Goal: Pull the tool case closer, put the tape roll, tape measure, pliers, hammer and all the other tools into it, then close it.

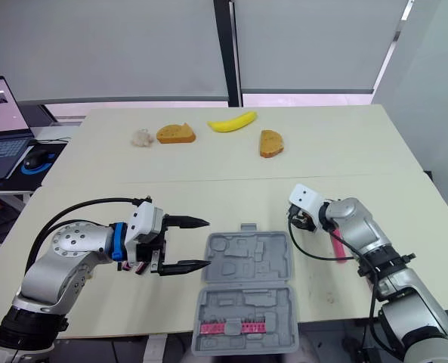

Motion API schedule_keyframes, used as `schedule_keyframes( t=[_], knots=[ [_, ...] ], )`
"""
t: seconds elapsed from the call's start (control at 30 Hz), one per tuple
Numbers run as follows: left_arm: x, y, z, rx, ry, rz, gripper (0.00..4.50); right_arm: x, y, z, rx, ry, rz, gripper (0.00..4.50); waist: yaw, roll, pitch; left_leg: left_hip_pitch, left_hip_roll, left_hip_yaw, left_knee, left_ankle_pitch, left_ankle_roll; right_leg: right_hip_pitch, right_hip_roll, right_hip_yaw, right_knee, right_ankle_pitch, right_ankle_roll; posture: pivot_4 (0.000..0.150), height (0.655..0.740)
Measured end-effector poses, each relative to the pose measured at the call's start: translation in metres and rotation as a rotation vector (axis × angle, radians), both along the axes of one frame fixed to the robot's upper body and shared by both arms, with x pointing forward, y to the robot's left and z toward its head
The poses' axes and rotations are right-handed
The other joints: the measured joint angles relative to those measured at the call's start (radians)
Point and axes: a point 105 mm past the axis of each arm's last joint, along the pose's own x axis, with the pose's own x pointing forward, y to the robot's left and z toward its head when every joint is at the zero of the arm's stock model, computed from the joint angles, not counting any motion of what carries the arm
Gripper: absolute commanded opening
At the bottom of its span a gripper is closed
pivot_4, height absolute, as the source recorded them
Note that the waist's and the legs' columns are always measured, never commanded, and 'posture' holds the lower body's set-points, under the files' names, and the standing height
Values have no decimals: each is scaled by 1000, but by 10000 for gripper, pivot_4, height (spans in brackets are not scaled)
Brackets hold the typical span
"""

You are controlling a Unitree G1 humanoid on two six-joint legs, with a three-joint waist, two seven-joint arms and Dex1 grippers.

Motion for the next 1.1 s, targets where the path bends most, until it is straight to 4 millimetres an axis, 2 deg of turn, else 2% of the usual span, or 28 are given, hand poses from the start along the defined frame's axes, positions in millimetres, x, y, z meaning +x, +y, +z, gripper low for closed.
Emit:
schedule_keyframes(
  t=[0.37, 0.83, 1.0, 1.1],
  knots=[
    [4, -9, 14, -36, -27, -4, 45000, 8, -2, -11, 14, 48, -52, 29167, -1, 0, 0, 1, 0, 2, 0, 0, 0, -1, 0, 1, 4, 0, 0, 1500, 7400],
    [4, -12, 17, -55, -44, -25, 45000, 13, -1, -14, 47, 48, -69, 121, -2, 0, 0, 1, 0, 2, 0, 0, 0, -2, 0, 2, 4, 0, 0, 1500, 7400],
    [5, -10, 15, -51, -50, -24, 45000, 13, 0, -11, 52, 45, -67, 121, -2, 0, 0, 1, 0, 3, 0, 0, 0, -2, 0, 2, 4, 0, 0, 1500, 7400],
    [4, -1, 9, -33, -29, -9, 45000, 8, 8, 2, 80, 24, -30, 121, -2, 0, 0, 1, 0, 3, 0, 0, 0, -3, 0, 2, 4, 0, 0, 1500, 7400]
  ],
)
